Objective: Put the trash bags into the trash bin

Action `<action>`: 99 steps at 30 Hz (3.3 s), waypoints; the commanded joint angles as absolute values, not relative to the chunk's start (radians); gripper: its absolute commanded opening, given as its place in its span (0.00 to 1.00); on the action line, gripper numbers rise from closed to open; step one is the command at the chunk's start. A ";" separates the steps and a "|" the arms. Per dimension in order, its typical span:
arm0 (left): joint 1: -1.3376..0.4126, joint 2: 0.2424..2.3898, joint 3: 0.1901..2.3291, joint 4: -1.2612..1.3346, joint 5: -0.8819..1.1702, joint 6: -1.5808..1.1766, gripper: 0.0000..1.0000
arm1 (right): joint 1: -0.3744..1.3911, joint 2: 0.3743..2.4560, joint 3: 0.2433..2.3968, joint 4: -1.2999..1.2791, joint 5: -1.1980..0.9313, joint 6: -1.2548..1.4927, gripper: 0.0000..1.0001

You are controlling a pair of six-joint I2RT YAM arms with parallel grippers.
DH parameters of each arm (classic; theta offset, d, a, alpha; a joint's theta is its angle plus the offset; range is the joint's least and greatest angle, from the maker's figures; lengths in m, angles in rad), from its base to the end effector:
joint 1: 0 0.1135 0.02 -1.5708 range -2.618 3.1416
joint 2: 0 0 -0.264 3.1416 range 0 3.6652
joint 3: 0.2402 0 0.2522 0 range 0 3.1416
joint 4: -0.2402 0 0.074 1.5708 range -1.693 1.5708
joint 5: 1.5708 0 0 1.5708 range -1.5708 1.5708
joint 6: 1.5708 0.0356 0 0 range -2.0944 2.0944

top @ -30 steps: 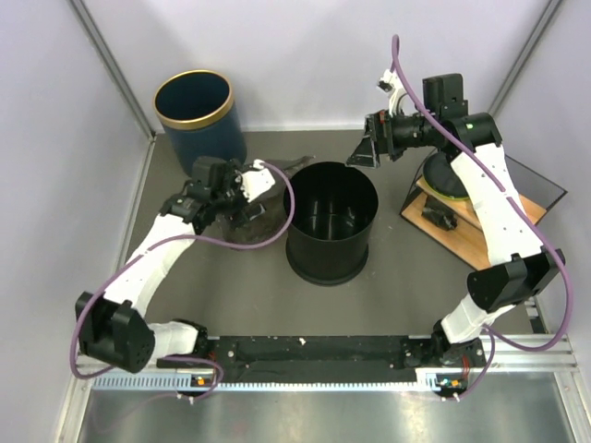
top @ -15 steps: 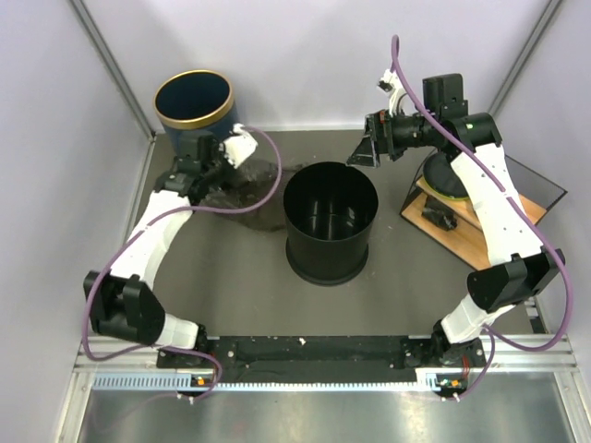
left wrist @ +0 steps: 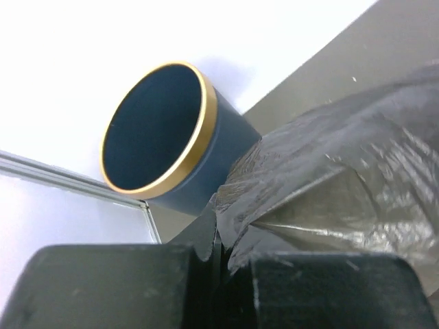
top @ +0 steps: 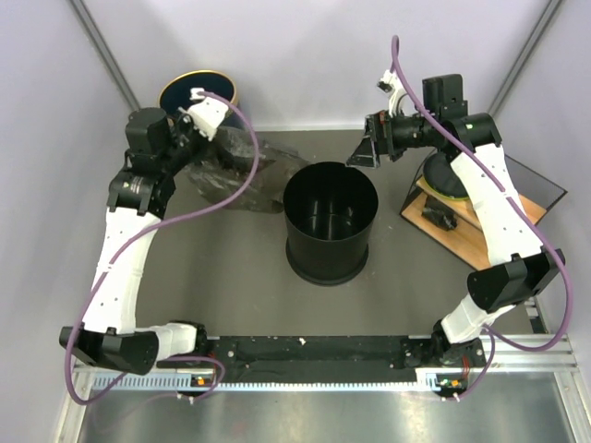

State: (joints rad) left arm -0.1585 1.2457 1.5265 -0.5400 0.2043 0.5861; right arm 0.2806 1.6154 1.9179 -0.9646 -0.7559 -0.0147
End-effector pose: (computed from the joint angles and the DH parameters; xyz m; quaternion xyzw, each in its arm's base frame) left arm 0.2552 -0.0481 0.4613 0.3447 0.7118 0.0497 0.6100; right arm 0.3070 0.1139 0.4461 -0.2830 0.8022 0.3827 0.3604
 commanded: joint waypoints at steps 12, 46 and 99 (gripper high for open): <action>-0.144 1.284 1.936 -0.505 0.210 0.384 0.00 | 0.366 1.670 2.056 -0.753 -0.782 0.029 0.99; -0.248 1.197 1.806 -0.115 0.900 -0.337 0.00 | 0.489 1.065 1.792 -0.647 -0.601 0.005 0.00; -0.365 1.407 1.545 -0.253 0.517 0.023 0.00 | 0.198 1.262 1.655 -0.798 -0.497 -0.068 0.00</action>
State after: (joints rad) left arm -0.3630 1.3605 1.4422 -0.3534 0.5079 0.0040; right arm 0.2508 1.2400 1.5547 -0.8654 -0.4976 -0.0406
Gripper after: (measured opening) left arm 0.009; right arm 0.004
